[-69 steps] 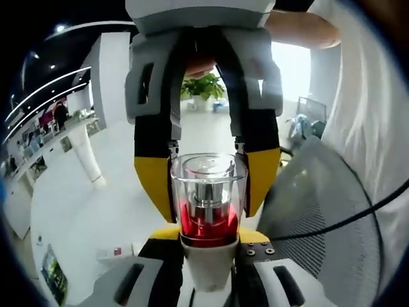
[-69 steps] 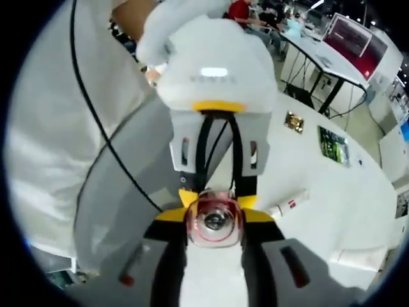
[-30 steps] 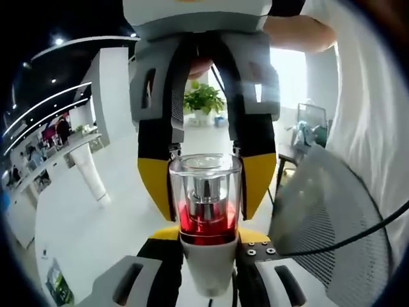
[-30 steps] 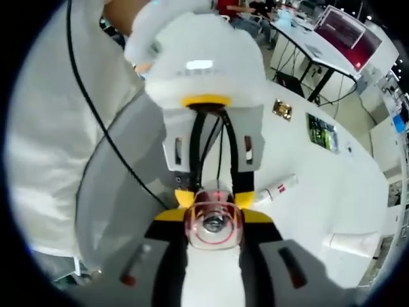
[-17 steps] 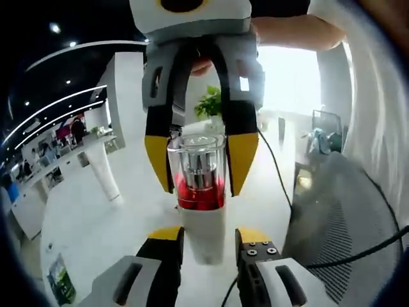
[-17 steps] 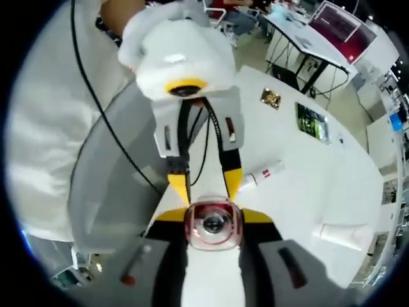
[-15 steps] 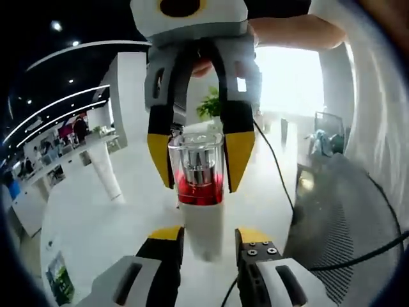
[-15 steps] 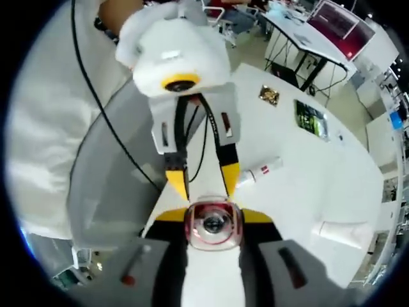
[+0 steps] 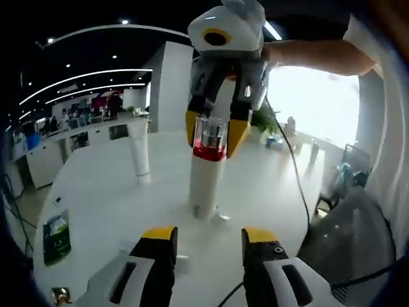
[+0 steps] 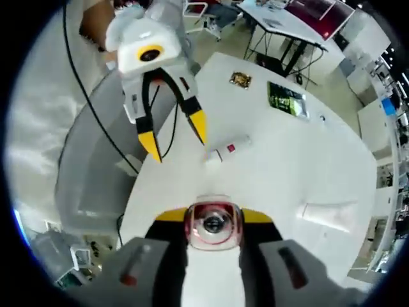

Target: Arrange the skincare products in the storage area until every visible bottle or jar stands upright without overlapping.

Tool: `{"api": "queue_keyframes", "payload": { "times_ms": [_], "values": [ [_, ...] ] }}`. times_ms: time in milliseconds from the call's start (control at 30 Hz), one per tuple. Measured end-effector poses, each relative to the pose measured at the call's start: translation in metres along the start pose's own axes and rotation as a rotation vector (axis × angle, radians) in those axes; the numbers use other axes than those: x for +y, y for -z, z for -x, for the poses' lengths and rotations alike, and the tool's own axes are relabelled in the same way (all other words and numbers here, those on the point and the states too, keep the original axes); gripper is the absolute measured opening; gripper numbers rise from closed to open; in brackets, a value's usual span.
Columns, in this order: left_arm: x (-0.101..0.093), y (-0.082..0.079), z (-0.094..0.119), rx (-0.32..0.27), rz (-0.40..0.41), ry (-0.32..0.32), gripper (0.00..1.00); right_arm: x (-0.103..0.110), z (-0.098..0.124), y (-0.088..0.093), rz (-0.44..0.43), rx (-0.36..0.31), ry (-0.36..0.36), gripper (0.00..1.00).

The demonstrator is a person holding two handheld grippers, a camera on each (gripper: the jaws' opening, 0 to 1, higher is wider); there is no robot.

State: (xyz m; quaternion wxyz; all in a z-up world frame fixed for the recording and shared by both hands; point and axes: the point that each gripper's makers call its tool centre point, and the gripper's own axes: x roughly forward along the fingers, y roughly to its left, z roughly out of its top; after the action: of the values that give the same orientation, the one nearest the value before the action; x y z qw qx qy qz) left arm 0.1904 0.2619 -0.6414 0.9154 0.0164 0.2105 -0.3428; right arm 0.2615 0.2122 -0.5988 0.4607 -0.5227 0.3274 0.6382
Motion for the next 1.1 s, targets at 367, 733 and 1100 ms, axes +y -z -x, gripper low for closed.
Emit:
{"api": "queue_keyframes", "payload": {
  "times_ms": [367,733,1100],
  "values": [
    [0.007,0.01,-0.003,0.023,0.048,-0.032,0.42,-0.042,0.002,0.026,-0.039,0.031,0.011,0.29],
    [0.01,0.018,-0.005,0.051,0.045,-0.037,0.43,-0.086,0.006,0.05,-0.061,0.071,0.01,0.29],
    [0.014,0.021,-0.005,0.067,0.068,-0.049,0.44,-0.13,0.008,0.078,-0.137,0.095,0.017,0.29]
  ]
}}
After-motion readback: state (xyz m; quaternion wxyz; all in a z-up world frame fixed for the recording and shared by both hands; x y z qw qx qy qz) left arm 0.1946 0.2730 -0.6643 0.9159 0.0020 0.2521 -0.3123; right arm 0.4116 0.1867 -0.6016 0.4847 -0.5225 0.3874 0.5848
